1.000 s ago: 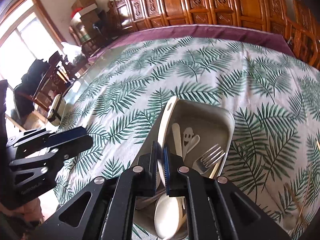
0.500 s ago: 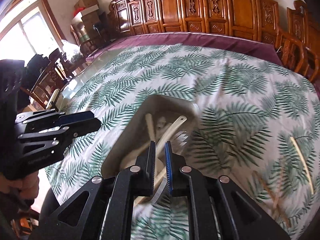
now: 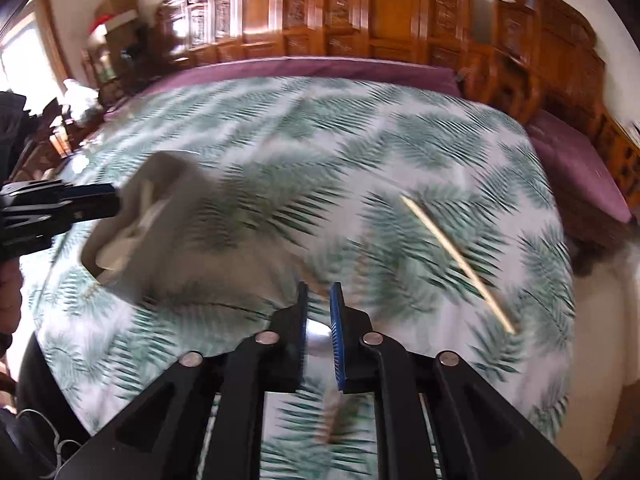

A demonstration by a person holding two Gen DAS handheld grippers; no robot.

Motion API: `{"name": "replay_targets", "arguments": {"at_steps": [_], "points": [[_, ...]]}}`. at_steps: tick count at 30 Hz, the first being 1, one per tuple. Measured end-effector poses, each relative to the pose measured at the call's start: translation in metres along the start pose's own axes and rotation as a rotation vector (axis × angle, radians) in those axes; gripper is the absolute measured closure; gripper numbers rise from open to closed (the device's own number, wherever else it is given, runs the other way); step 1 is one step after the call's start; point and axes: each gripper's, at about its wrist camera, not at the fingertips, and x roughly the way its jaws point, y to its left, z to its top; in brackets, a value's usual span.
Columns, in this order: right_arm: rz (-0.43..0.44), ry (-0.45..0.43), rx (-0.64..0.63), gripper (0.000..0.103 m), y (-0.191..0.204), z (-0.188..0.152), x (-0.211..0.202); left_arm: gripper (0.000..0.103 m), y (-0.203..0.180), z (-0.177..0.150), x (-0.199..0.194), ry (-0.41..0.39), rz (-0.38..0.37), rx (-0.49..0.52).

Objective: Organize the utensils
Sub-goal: 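Grasp a wooden chopstick with the right gripper while the left gripper reaches toward a metal spoon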

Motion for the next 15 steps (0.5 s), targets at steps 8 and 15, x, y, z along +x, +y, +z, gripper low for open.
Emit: {"name": "replay_targets", "arguments": {"at_steps": [8,15], "points": [[-0.099,0.071,-0.01,0.081,-0.081,0.007,0.046,0.073,-0.042,0.008,0.052,0.053,-0.013,0.027],[-0.116,0.158,-0.03,0.081,-0.109,0.018,0.092,0.071,-0.05,0.006,0.084,0.106,0.004,0.018]]}}
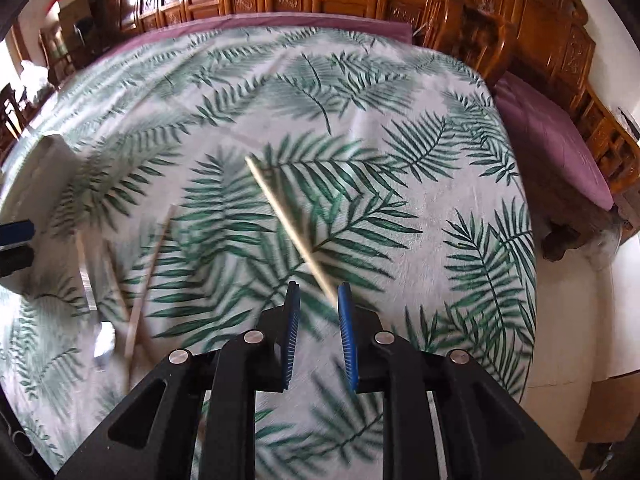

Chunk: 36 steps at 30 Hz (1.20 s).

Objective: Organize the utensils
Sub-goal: 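Grasp a wooden chopstick with the right gripper while the left gripper reaches toward a metal spoon, then hold the chopstick in the right gripper while the left gripper hovers over the metal spoon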

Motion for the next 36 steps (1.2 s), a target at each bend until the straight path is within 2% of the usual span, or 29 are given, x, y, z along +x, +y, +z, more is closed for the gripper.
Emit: {"name": "replay_targets", "arguments": {"at_steps": [6,8,11,17,26,30,33,36], "points": [[0.034,-0.009,0.018,0.083,-0.006,0.002,0.004,0.066,0.004,0.0,0.016,0.033,0.01,-0.018],[0.044,-0.005,0.019,0.092,-0.004,0.0,0.002,0.066,0.003,0.0,0.018,0.037,0.01,-0.022],[0.04,0.008,0.014,0.096,0.001,-0.007,-0.002,0.066,0.0,0.0,0.02,0.034,0.011,-0.022],[0.036,-0.008,0.059,0.096,0.002,-0.013,-0.004,0.065,-0.001,-0.001,0.027,0.051,0.014,-0.053],[0.03,-0.034,0.041,0.096,0.003,-0.017,-0.005,0.065,-0.003,0.0,0.047,0.103,0.023,-0.118],[0.035,-0.041,0.043,0.096,0.002,-0.018,-0.005,0.055,-0.015,-0.002,0.052,0.106,0.062,-0.086],[0.035,-0.045,0.037,0.096,0.002,-0.018,-0.005,0.055,-0.023,-0.004,0.054,0.115,0.107,-0.039],[0.039,-0.046,0.037,0.096,0.001,-0.018,-0.005,0.058,-0.022,-0.007,0.051,0.132,0.108,-0.021]]}}
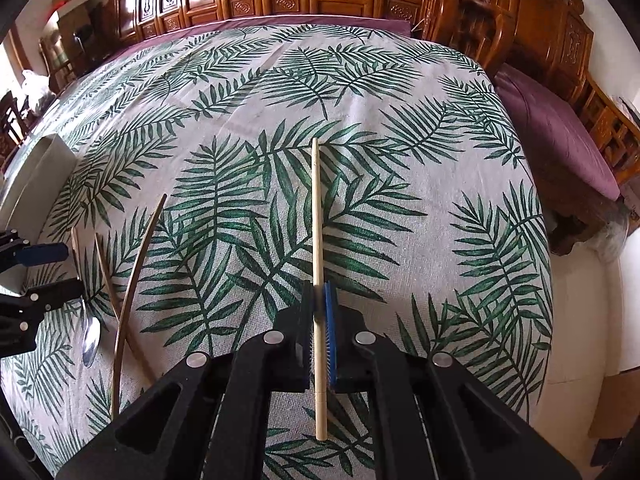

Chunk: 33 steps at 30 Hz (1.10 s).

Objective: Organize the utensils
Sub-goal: 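Hold the chopstick in the right gripper while the left gripper hovers over the metal spoon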

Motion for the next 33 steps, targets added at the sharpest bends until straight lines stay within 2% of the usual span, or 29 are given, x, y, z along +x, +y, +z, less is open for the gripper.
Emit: {"name": "replay_targets", "arguments": {"at_steps": [2,4,8,14,20,22,24,26,28,33], "points": [[-0.002,-0.003,-0.001,0.096,0.0,0.0,0.0,0.064,0.006,-0.003,-0.002,0.02,-0.008,-0.006],[0.0,-0.006,0.004,0.096,0.0,-0.001,0.0,0.078,0.011,-0.006,-0.004,0.035,0.01,-0.005],[-0.001,-0.006,0.01,0.096,0.0,-0.001,0.0,0.085,0.025,-0.016,-0.009,0.045,0.001,-0.029],[-0.006,-0.005,0.005,0.096,0.001,-0.001,0.0,0.085,0.033,-0.017,-0.011,0.04,-0.074,-0.11],[0.0,-0.008,0.003,0.096,0.0,-0.001,0.0,0.084,0.019,-0.014,-0.014,0.028,-0.14,-0.151],[-0.001,-0.009,0.004,0.096,0.0,-0.001,0.0,0.073,0.01,-0.01,-0.012,0.025,-0.122,-0.16],[-0.002,-0.009,0.003,0.096,0.0,-0.001,0.0,0.071,0.001,-0.007,-0.01,0.026,-0.096,-0.158],[0.0,-0.009,0.004,0.096,0.0,-0.001,0.0,0.07,-0.007,-0.005,-0.004,0.034,-0.033,-0.131],[0.0,-0.008,0.004,0.096,0.0,-0.001,0.0,0.067,-0.011,-0.002,-0.002,0.034,-0.005,-0.117],[-0.016,0.001,0.002,0.096,0.002,-0.001,0.0,0.069,-0.016,-0.002,0.0,0.031,0.029,-0.093]]}}
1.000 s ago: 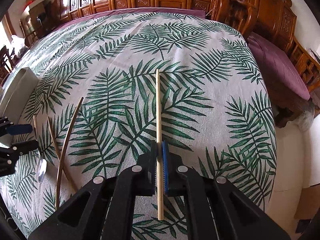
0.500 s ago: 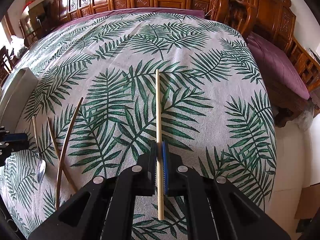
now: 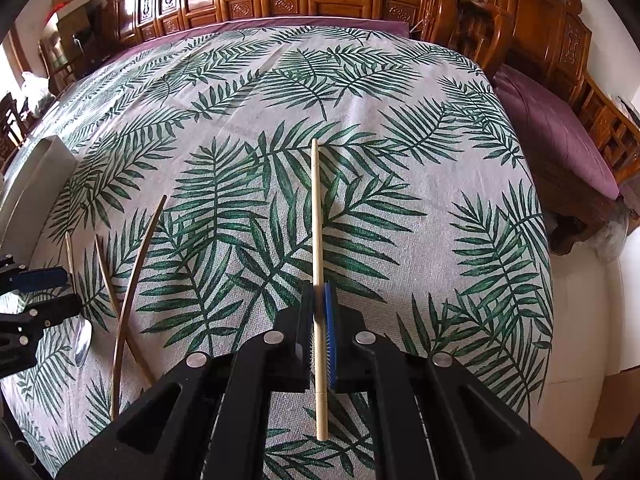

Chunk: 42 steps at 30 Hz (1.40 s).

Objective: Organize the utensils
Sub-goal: 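Hold the chopstick in the right gripper while the left gripper hovers over the metal spoon, then close the left gripper on the metal spoon's bowl and lift it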

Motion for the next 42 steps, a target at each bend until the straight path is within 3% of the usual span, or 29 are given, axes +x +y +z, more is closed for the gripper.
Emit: {"name": "replay_targets", "arguments": {"at_steps": [1,3,6,12,26,28,30,31,36,42], "points": [[-0.011,0.008,-0.008,0.097,0.002,0.001,0.0,0.071,0.001,-0.001,0.0,-0.007,-0.003,0.002],[-0.028,0.022,-0.019,0.097,0.005,0.001,-0.001,0.088,0.009,-0.002,-0.002,-0.008,-0.034,-0.009],[-0.046,0.037,-0.025,0.097,0.009,-0.004,-0.004,0.103,0.017,-0.004,-0.005,-0.01,-0.058,-0.007],[-0.063,0.041,-0.024,0.097,0.01,-0.021,-0.018,0.103,0.021,-0.01,-0.008,-0.021,-0.059,0.052],[-0.016,-0.042,-0.031,0.097,0.037,-0.037,-0.061,0.103,0.04,-0.015,-0.027,-0.025,-0.08,0.038],[-0.009,-0.045,-0.029,0.097,0.041,-0.038,-0.061,0.095,0.037,-0.019,-0.029,-0.018,-0.094,0.022],[-0.005,-0.046,-0.033,0.097,0.045,-0.039,-0.063,0.071,0.032,-0.025,-0.03,-0.015,-0.108,0.007],[-0.003,-0.046,-0.035,0.097,0.046,-0.04,-0.063,0.068,0.03,-0.027,-0.031,-0.018,-0.119,0.001],[0.0,-0.045,-0.04,0.097,0.05,-0.047,-0.067,0.056,0.019,-0.034,-0.03,-0.026,-0.162,-0.066],[-0.003,-0.042,-0.037,0.097,0.047,-0.053,-0.072,0.056,0.009,-0.031,-0.017,-0.003,-0.16,-0.108]]}}
